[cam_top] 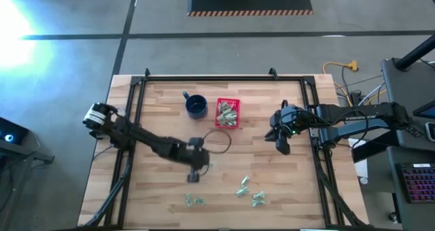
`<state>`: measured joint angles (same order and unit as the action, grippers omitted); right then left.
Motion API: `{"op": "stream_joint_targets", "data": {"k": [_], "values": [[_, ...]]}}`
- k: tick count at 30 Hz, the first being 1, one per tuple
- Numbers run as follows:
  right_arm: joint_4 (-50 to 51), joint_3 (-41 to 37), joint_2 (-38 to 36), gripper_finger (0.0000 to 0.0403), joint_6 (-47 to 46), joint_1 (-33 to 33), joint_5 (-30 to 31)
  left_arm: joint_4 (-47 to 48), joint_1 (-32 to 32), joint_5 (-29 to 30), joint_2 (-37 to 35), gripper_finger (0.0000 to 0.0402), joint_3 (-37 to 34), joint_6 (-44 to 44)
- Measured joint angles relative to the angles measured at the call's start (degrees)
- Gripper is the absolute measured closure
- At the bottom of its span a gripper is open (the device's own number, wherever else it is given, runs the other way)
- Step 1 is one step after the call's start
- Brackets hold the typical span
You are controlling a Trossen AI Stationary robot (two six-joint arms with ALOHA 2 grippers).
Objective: Pick and place Stevia / Truvia into bins
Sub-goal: Put the stevia packet into the basket, then put the stevia packet into the red basket
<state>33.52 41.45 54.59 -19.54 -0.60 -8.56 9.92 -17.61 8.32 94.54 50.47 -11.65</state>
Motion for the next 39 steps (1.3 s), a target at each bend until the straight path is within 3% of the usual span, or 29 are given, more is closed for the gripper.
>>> {"op": "stream_joint_targets", "data": {"k": [7,11,17,26,29,35,39], "values": [[-1.44,-0.62,-0.02,0.0334,0.23,-0.02,5.2,-10.57,10.58,7.4,-1.59,0.0401,3.77,1.56],[-5.53,-2.43,-0.04,0.033,0.05,-0.02,5.81,-16.27,17.59,7.74,-0.42,0.0401,7.36,1.55],[-13.81,-6.78,0.12,0.0334,-1.57,-0.02,5.8,-14.91,25.26,8.07,3.89,0.0401,12.88,2.02],[-16.09,-11.25,0.66,0.0335,-8.12,-0.02,5.75,-11.47,28.4,5.17,5.95,0.0398,14.45,11.07],[-16.46,-12.35,0.76,0.0331,-10.31,0.0,5.75,-11.01,28.42,3.9,5.97,0.0373,14.28,15.23],[-17.44,-12.91,0.76,0.0325,-10.54,0.0,5.45,-10.94,28.68,3.67,5.97,0.0293,14.28,15.5],[-22.69,-12.94,0.77,0.0319,-7.97,0.01,-1.32,-8.68,28.7,3.51,5.25,0.0247,14.36,11.8]]}}
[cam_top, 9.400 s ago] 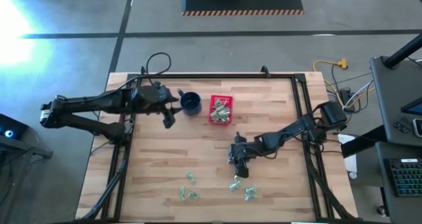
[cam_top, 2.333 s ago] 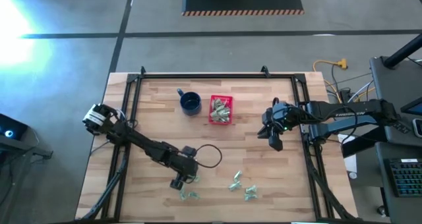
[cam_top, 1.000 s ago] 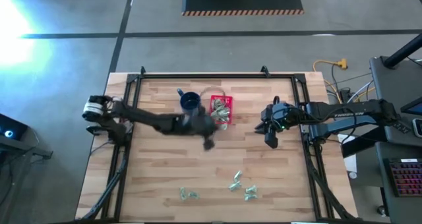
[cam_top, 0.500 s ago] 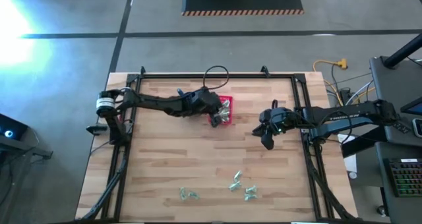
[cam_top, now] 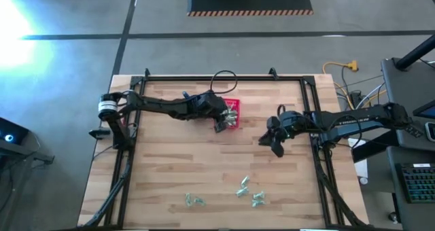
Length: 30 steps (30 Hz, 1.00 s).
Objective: Pick and place Stevia / Truvia into bins
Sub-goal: Put the stevia packet into the red basket
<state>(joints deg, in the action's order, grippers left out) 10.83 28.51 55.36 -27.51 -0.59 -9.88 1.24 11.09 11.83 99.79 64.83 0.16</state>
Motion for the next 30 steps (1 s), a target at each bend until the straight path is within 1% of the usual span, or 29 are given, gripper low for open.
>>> {"op": "stream_joint_targets", "data": {"k": [2,3,5,7,10,14,16,22,27,30], "values": [[-2.56,0.0,0.26,0.0316,3.35,0.75,-4.5,3.2,0.0,-2.08,-1.39,0.0233,0.44,-2.49],[-3.32,0.02,0.49,0.0314,5.01,1.42,-5.82,4.73,0.04,-4.2,-2.31,0.0229,0.63,-2.78],[-4.23,0.02,1.45,0.0312,7.75,3.21,-6.91,8.7,-0.04,-8.02,-4.24,0.0225,0.62,-2.95],[-5.15,-0.01,2.78,0.0312,9.53,5.04,-6.99,12.45,-0.46,-10.22,-5.96,0.0224,0.53,-3.94],[-9.11,0.0,6.15,0.0312,12.1,7.85,-7.09,18.82,-1.18,-10.9,-8.81,0.0224,0.4,-5.74],[-16.65,0.0,12.56,0.0307,15.05,11.05,-7.15,24.21,-2.25,-10.94,-12.04,0.0224,0.31,-6.09],[-19.79,0.45,16.0,0.03,16.02,12.08,-7.13,25.15,-2.59,-10.91,-13.59,0.0224,0.0,-7.37],[-21.12,4.58,25.55,0.0269,17.5,12.67,-7.23,25.15,-3.35,-10.87,-17.96,0.0224,-3.15,-11.86],[-23.94,7.09,32.26,0.0241,18.13,12.84,-11.64,25.62,-3.78,-10.81,-20.69,0.0224,-6.15,-14.74],[-23.78,8.37,35.86,0.0227,18.12,13.45,-11.88,25.96,-3.8,-10.83,-22.21,0.0224,-7.98,-16.35]]}}
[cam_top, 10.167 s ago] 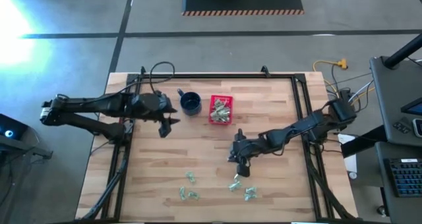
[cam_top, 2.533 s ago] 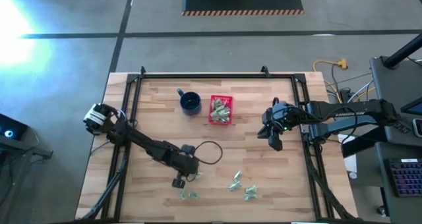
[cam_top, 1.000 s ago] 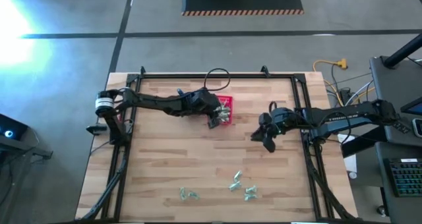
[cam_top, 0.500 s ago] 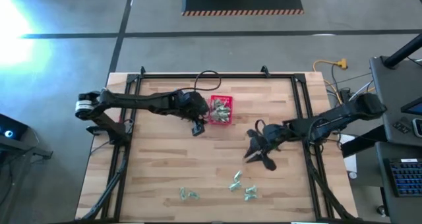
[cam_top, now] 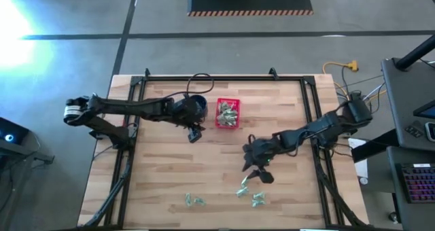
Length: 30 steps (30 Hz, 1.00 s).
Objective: Pick and place Stevia / Truvia into bins
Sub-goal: Put the stevia packet into the red basket
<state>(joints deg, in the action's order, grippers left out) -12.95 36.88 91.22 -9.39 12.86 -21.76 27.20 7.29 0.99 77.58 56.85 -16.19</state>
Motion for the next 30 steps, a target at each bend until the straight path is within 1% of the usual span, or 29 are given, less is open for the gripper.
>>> {"op": "stream_joint_targets", "data": {"k": [4,8,10,15,21,25,30], "values": [[0.4,1.88,4.08,0.0219,-0.02,1.15,-0.18,0.02,-0.26,0.03,-1.3,0.0224,-1.88,-0.4],[0.68,2.99,7.31,0.0221,0.0,2.24,0.26,-0.11,-0.35,-0.06,-2.27,0.0224,-3.75,-1.57],[1.03,2.91,8.21,0.0225,-0.32,2.57,1.39,0.45,-0.42,-0.11,-2.43,0.0223,-4.12,-1.63],[4.56,2.92,8.28,0.0245,-1.33,3.43,7.69,0.33,-0.6,-0.21,-2.69,0.0223,-4.56,-1.48],[6.47,2.97,7.91,0.0284,-2.23,4.86,11.8,0.38,-0.59,-0.29,-2.73,0.0223,-5.74,-1.48],[6.69,2.95,7.75,0.0326,-5.48,5.38,13.29,0.38,-0.66,-0.55,-2.73,0.0223,-6.53,-1.48],[7.29,2.71,6.82,0.0384,-7.83,5.36,13.19,0.39,-0.68,-1.17,-2.73,0.0223,-6.66,-1.48]]}}
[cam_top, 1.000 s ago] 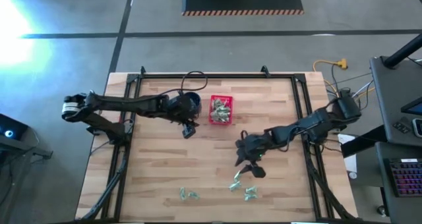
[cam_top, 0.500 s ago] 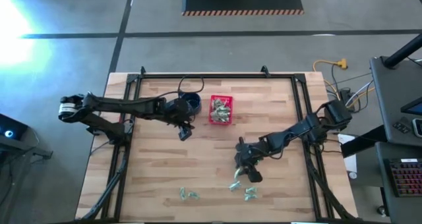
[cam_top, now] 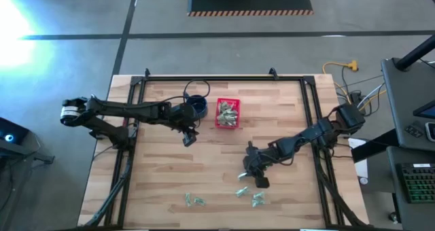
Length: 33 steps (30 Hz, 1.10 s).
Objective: Pick and place Stevia / Truvia into bins
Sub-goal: Put the stevia packet into the red basket
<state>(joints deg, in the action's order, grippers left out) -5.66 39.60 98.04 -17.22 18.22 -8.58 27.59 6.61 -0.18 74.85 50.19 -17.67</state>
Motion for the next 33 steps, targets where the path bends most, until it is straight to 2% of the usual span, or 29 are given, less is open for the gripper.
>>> {"op": "stream_joint_targets", "data": {"k": [6,11,14,20,23,33], "values": [[-0.22,0.13,-2.11,0.0393,-2.61,0.05,0.49,0.05,-0.01,-0.89,0.0,0.0223,0.0,0.0],[-0.54,0.15,-6.14,0.0394,-3.86,0.03,5.65,0.54,-0.77,-4.79,0.0,0.0223,-0.07,0.11],[-0.47,0.22,-9.57,0.0394,-3.81,-0.27,11.79,0.49,-1.94,-6.94,0.0,0.0223,-0.07,0.87],[0.58,0.22,-15.11,0.0394,-2.5,-2.93,27.91,0.44,-4.76,-7.06,0.0,0.0223,-0.41,2.25],[0.73,0.24,-16.33,0.0394,-2.47,-5.78,33.63,0.42,-5.51,-6.81,0.0,0.0223,-0.95,2.11],[-2.03,0.48,-14.43,0.0394,-2.76,-19.0,34.01,-2.06,-5.62,-5.52,0.0,0.0224,-1.07,-0.04]]}}
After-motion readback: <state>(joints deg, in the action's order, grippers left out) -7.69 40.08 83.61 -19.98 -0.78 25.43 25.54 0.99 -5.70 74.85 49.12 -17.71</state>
